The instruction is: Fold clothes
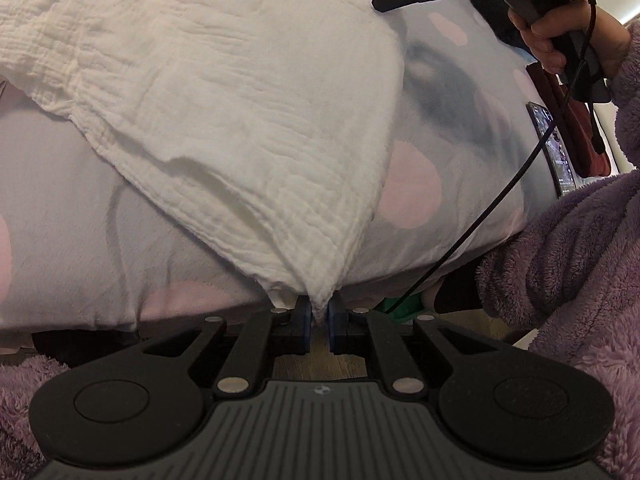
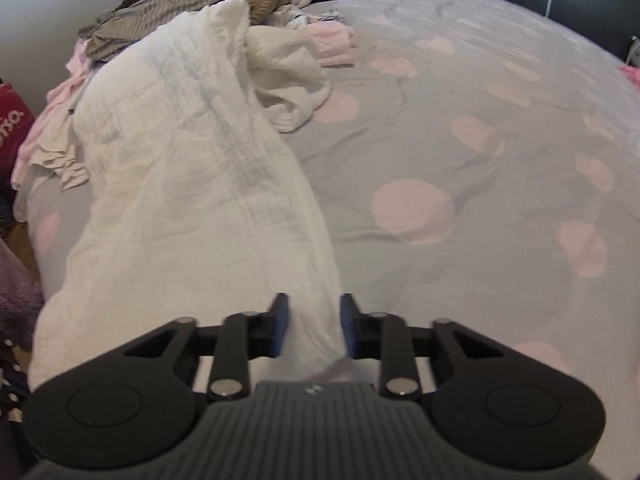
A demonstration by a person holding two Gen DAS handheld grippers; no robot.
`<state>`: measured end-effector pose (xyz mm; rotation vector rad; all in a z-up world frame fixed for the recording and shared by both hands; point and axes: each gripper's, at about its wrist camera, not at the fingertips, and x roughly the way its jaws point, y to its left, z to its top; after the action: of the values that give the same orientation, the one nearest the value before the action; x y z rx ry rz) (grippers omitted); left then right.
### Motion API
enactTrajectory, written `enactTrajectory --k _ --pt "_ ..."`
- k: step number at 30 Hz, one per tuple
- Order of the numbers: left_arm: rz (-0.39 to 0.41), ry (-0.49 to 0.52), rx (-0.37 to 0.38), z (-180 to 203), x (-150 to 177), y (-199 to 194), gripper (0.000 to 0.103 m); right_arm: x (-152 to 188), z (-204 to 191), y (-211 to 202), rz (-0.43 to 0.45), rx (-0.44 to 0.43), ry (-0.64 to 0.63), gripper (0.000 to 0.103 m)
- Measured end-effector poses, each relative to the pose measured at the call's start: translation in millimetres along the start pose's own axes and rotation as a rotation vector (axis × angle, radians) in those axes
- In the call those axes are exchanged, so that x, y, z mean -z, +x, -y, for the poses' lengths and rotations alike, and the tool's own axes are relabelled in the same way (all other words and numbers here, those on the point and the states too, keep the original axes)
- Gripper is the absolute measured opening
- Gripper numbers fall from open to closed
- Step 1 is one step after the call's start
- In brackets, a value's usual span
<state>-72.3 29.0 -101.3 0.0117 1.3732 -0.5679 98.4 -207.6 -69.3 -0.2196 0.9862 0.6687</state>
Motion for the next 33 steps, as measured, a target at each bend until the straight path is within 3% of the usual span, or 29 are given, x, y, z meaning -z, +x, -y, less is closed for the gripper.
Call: enactTrajectory --k 8,16,21,25,31,33 --pt "-0.016 0.003 0.007 -1.9 -2.1 5.2 0.006 19.6 -43.6 -9.5 -0.077 -0.143 -0.179 0.005" --pt "-0.017 0.008 0.006 -1.5 -2.1 6.3 0.006 22.7 -46.3 -2.0 -0.109 -0.095 -0.192 0.005" --pt "-0.015 0.004 0.007 -1.7 -1.5 6.1 0.006 10.9 -39.6 -4.4 -0.109 -0.097 -0.174 0.012" --pt "-0.016 0.006 0.008 -1.4 -1.9 5.8 0.006 -0.8 -32.4 -13.9 -0.088 -0.082 -0.181 0.028" --pt "-0.017 0.007 0.008 -1.2 -2.6 5.4 0.006 -26.0 -2.2 -29.8 -0.002 -0.035 -0.091 0.028" --pt "-0.017 0.007 0.008 -1.0 -2.3 5.3 0.006 -30.1 4.1 -19.3 -0.011 -0.004 -0.077 0.027"
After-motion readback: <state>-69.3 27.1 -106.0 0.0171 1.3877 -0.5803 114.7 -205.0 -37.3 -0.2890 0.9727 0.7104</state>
